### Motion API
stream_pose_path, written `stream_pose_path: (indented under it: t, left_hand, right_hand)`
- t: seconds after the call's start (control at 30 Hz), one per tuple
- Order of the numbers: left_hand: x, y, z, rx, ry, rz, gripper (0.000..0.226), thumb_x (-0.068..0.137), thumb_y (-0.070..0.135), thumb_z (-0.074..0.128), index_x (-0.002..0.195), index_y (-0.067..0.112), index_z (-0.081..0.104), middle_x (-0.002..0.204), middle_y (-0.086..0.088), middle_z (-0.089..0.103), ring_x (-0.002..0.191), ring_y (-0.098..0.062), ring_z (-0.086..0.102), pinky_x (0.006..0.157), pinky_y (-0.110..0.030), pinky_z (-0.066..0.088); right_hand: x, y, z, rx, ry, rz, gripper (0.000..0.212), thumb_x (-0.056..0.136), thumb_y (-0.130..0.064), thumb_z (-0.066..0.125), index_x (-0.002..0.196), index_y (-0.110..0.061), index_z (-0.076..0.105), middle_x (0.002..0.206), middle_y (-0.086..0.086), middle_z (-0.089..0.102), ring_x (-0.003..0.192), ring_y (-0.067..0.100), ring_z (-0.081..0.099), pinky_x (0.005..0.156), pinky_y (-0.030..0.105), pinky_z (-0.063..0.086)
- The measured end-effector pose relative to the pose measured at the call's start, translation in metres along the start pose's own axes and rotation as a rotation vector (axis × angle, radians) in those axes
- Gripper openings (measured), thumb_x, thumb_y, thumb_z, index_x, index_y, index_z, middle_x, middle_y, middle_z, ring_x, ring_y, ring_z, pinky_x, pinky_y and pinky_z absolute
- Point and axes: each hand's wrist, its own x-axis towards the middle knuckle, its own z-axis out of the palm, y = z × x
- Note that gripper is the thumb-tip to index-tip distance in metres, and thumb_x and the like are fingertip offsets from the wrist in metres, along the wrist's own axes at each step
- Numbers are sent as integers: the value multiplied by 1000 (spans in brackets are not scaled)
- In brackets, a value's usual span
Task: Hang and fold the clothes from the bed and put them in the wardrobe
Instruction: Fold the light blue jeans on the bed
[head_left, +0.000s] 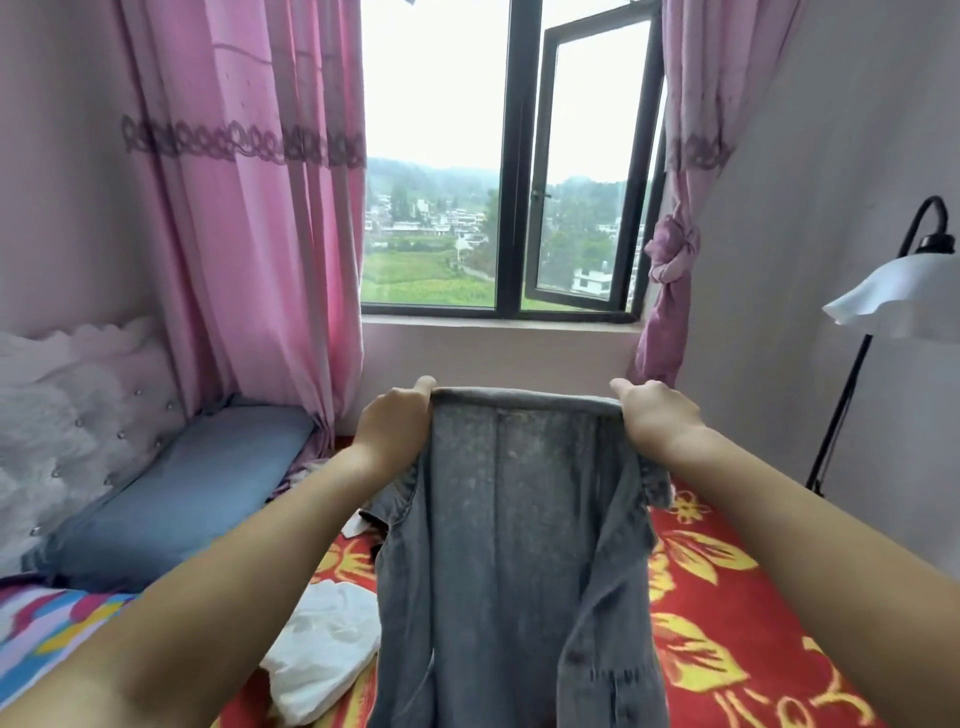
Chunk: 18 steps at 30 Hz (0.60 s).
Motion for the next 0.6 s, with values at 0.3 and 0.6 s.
stream_pose_path:
  t: [0.3, 0.6]
  left_hand:
    - [7, 15, -19, -1046, -564, -674, 31, 92, -5, 30, 67, 9, 43, 37, -2, 34, 25, -12, 37, 35, -23, 47]
    - [24, -20, -51, -1097, -534, -355, 15, 84, -5, 65, 98, -5, 64, 87, -12, 72, 79, -19, 69, 81, -31, 58]
  right_hand:
    - [-4, -8, -4, 992, -485, 246, 28, 91, 6, 30, 95, -9, 54, 60, 17, 66, 41, 23, 64, 36, 28, 51]
    - [20, 10, -3, 825, -290, -151, 12, 78, -7, 71, 89, -4, 67, 85, 7, 68, 84, 20, 63, 80, 36, 52]
